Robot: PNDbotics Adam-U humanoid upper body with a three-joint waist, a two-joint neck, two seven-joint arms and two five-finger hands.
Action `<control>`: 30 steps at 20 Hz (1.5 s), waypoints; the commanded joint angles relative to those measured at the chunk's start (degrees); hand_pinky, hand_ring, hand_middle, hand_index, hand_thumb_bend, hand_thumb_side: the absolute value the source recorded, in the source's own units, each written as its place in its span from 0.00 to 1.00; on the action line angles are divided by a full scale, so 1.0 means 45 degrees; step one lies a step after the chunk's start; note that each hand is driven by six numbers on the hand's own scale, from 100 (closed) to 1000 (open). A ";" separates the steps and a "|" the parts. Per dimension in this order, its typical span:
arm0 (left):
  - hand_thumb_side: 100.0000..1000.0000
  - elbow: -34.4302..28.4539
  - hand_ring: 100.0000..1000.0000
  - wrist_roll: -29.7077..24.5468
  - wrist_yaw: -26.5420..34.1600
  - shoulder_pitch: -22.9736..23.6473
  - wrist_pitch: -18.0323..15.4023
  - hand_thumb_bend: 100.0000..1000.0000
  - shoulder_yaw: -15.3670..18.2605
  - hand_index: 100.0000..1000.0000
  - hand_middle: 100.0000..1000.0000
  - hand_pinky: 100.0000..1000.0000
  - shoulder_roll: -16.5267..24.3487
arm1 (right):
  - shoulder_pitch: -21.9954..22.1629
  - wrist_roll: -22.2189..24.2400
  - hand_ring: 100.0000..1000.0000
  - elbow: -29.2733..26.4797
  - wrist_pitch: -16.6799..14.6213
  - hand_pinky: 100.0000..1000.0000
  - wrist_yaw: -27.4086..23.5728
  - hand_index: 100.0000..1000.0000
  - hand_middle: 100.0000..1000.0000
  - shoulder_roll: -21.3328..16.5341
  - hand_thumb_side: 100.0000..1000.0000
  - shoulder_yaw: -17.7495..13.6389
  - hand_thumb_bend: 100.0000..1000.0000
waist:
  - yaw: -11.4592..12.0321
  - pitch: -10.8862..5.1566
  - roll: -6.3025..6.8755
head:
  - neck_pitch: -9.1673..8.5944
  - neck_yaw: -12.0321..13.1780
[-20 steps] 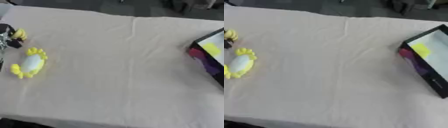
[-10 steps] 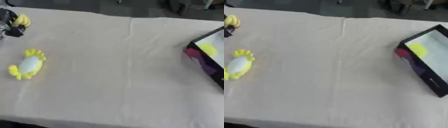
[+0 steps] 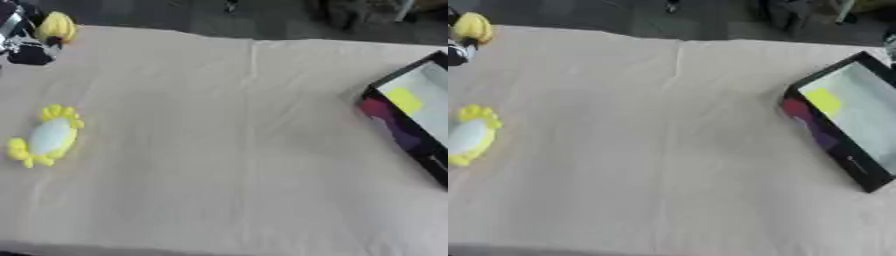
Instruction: Pick up the objects with one hand, pass them to the other hand, and then place them into the box on the other side of the table.
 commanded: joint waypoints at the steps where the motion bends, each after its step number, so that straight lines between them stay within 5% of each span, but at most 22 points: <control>1: 0.00 -0.0926 0.49 0.0085 0.0416 -0.0064 -0.0169 0.00 -0.0219 0.53 0.45 0.60 -0.0101 | -0.0658 0.0522 1.00 -0.0732 0.0021 1.00 -0.0019 1.00 1.00 -0.0559 0.50 0.0307 0.00 | 0.0004 -0.0343 0.0052 | -0.0135 -0.0117; 10: 0.01 -0.2609 0.49 0.0196 0.0835 0.0335 -0.0258 0.00 -0.0747 0.53 0.45 0.60 -0.1438 | -0.2316 0.2226 1.00 -0.1692 0.0193 1.00 0.0429 1.00 1.00 -0.0543 0.30 0.1467 0.00 | 0.0007 -0.0468 0.0004 | -0.0016 -0.0289; 14: 0.04 -0.3016 0.48 0.0656 0.0802 0.0563 -0.0275 0.00 -0.0899 0.54 0.44 0.60 -0.2053 | -0.1958 0.3001 1.00 -0.2505 -0.0033 1.00 0.0668 0.98 1.00 -0.0996 0.19 0.1766 0.00 | -0.0013 -0.0482 -0.0030 | -0.0034 -0.0342; 30: 0.10 -0.3974 0.47 0.1973 0.1159 0.1355 -0.0754 0.00 -0.1595 0.55 0.44 0.59 -0.3444 | -0.2728 0.5610 1.00 -0.3077 0.0377 1.00 0.2549 0.97 1.00 -0.0789 0.11 0.3163 0.00 | -0.0076 -0.0537 -0.0090 | 0.0191 -0.0639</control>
